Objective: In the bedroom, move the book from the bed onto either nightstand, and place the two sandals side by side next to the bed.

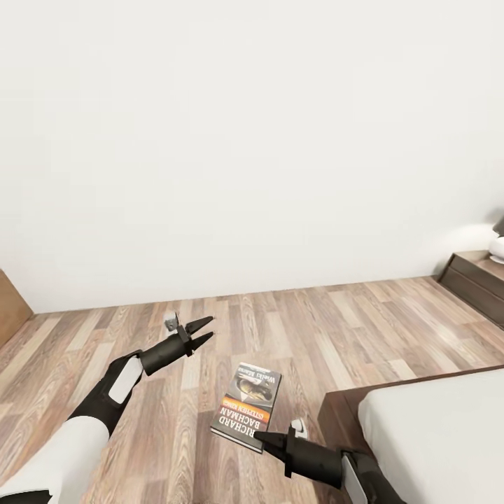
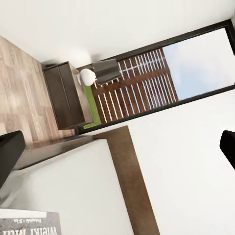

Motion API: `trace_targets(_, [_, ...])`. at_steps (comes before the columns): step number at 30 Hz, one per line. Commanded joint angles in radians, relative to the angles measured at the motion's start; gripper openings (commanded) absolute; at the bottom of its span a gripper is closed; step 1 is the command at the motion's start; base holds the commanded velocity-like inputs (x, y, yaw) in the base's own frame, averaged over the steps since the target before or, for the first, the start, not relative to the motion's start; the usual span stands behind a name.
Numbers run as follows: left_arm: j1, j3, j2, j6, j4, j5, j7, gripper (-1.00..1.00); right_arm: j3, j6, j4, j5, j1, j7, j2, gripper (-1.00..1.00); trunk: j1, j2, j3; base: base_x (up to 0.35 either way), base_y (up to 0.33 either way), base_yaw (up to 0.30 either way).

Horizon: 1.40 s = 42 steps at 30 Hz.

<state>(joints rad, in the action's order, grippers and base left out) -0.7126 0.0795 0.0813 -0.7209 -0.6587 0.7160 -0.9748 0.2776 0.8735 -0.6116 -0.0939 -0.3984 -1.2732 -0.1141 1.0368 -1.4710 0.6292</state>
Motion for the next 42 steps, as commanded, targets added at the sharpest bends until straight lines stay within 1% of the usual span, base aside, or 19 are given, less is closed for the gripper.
trace_targets(1, [-0.001, 0.000, 0.000, -0.006, 0.001, 0.004, -0.001, 1.00, 0.004, 0.007, 0.000, 0.000, 0.000, -0.003, -0.001, -1.00, -0.004, 0.007, -0.002, 0.000, 0.000, 0.282])
trace_targets(9, [-0.001, 0.000, 0.000, -0.006, 0.001, 0.004, -0.001, 1.00, 0.004, 0.007, 0.000, 0.000, 0.000, -0.003, -0.001, -1.00, -0.035, 0.063, -0.027, 0.000, 0.000, 0.282])
trace_targets(24, [-0.001, 0.002, 0.000, -0.006, 0.002, 0.005, -0.001, 1.00, 0.003, 0.007, 0.000, 0.000, 0.000, -0.003, -0.001, -1.00, -0.035, 0.063, -0.027, 0.000, 0.000, 0.278])
trace_targets(34, [-0.001, 0.002, 0.000, -0.006, 0.002, 0.005, -0.001, 1.00, 0.003, 0.005, 0.001, 0.000, 0.000, -0.002, -0.001, -1.00, -0.035, 0.063, -0.027, 0.000, 0.000, 0.055])
trace_targets(42, [0.000, 0.000, 0.000, -0.006, 0.002, 0.005, -0.001, 1.00, 0.003, 0.004, 0.001, 0.000, 0.000, -0.002, -0.001, -1.00, -0.035, 0.063, -0.027, 0.000, 0.000, 0.230])
